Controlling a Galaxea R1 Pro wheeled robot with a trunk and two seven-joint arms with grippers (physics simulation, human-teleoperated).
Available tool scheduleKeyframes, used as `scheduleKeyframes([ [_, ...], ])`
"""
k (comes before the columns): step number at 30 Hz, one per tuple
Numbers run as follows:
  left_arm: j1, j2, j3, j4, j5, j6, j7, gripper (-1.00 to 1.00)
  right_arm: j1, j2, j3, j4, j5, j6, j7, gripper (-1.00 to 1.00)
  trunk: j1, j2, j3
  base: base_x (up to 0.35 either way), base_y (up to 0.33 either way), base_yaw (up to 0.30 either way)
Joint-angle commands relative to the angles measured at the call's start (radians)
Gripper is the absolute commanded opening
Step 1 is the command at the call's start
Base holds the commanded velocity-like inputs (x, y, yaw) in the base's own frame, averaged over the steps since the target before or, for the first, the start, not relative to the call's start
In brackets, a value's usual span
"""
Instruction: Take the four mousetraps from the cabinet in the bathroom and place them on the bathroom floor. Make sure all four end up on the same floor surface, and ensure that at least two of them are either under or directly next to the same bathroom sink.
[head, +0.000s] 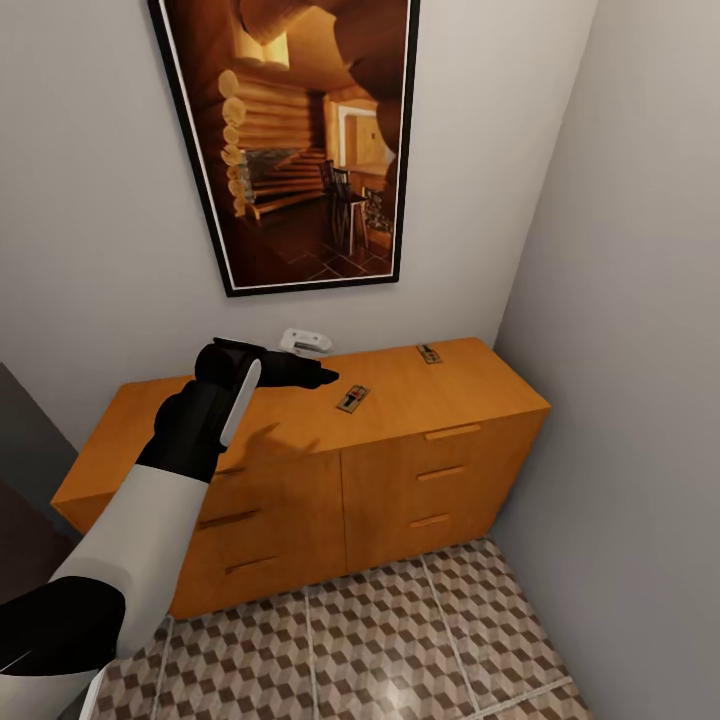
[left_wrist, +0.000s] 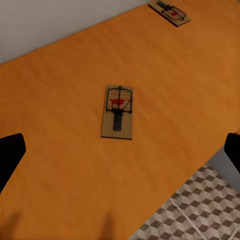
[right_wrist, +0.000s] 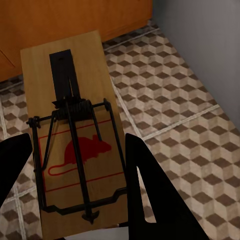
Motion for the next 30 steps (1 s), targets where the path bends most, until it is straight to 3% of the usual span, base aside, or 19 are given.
scheduleKeyframes([
  [1,-0.001,0.000,0.000,-0.001,-0.001,0.005,-0.002,1.00,0.000,0.000,0.007,0.000,-0.011,-0.002,0.005,-1.00,0.000,-0.001,-0.001,0.000,0.000,0.000],
  [30,0.000,0.001,0.000,0.007,0.001,0.005,-0.002,1.00,0.000,0.000,0.007,0.000,-0.010,-0.002,0.006,-1.00,0.000,-0.001,-0.023,0.008,0.000,0.000],
])
